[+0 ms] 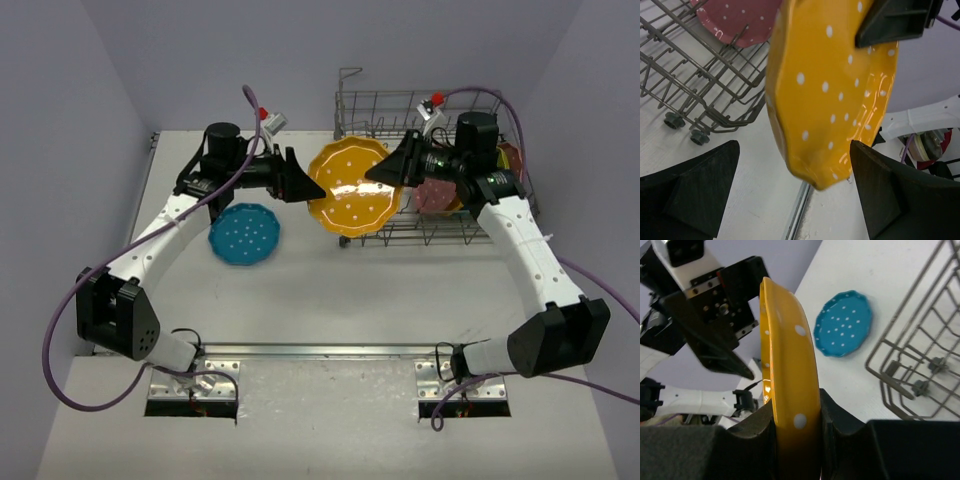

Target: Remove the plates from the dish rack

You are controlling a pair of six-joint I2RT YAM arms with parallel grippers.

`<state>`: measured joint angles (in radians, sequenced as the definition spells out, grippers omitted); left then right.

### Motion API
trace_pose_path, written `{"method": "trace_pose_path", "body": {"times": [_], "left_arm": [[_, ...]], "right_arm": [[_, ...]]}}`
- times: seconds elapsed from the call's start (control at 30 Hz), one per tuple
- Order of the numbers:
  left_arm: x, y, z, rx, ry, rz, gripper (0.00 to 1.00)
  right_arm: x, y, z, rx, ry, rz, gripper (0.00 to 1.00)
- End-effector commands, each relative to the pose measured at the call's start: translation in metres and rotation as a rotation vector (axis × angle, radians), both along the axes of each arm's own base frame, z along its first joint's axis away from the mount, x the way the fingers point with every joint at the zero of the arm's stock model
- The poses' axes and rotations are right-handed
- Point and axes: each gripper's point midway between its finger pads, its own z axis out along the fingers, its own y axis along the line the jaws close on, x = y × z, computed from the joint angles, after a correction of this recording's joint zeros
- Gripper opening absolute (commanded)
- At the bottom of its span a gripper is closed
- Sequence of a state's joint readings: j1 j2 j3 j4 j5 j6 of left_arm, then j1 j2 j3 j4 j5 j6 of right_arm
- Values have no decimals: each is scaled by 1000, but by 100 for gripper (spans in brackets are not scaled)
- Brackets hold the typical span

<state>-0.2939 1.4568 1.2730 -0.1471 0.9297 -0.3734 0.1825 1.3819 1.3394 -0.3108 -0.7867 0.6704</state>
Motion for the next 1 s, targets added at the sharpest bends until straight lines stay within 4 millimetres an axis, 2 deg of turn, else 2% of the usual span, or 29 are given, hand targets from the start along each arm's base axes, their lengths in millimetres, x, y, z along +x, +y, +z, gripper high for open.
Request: {"method": "trace_pose_path", "body": {"times": [0.0,0.07,0.1,0.2,0.3,0.33,0.43,0.47,0.5,0.57,0.63,0.67,0.7,0.73,0.83,0.9,0.93,0.97], "left_arm": [[12,-8,24,-70,-29,11,79],[7,-10,29,-106,-28,-21,70],[3,-11,29,-114,-21,-38,60],[-6,-10,25,-121,-18,-72,38],[-16,-8,24,-128,-19,-94,5],[-18,-7,23,-129,-19,-92,0],[-27,-2,20,-141,1,-115,0],[-29,1,18,-145,8,-114,0],[-28,9,13,-149,30,-97,0],[-27,22,12,-159,47,-75,0],[-19,45,2,-162,92,-30,0],[-16,57,-4,-162,119,-12,0],[-13,73,-9,-161,139,17,0],[-13,80,-10,-157,133,20,0],[1,124,-16,-162,158,126,0],[15,163,-23,-124,151,228,0],[23,177,-29,-91,134,266,0],[24,181,-43,-84,217,286,0]], "right_arm": [[-29,22,53,124,-157,141,0],[-32,26,49,126,-151,158,0],[-32,27,47,127,-144,164,0],[-30,29,43,126,-131,165,0],[-27,30,40,128,-112,161,2],[-26,31,39,128,-107,160,4],[-22,32,35,134,-87,155,15],[-21,32,33,132,-78,150,22],[-20,31,32,131,-73,147,43],[-18,30,29,119,-68,133,61],[-15,28,25,97,-62,109,86],[-14,27,24,86,-57,100,95],[-10,25,24,75,-62,80,98],[-8,24,22,62,-59,65,99],[-5,19,23,35,-75,37,99],[-2,13,25,18,-89,8,99],[-1,10,27,11,-95,1,99],[-1,8,29,5,-99,-11,99]]}}
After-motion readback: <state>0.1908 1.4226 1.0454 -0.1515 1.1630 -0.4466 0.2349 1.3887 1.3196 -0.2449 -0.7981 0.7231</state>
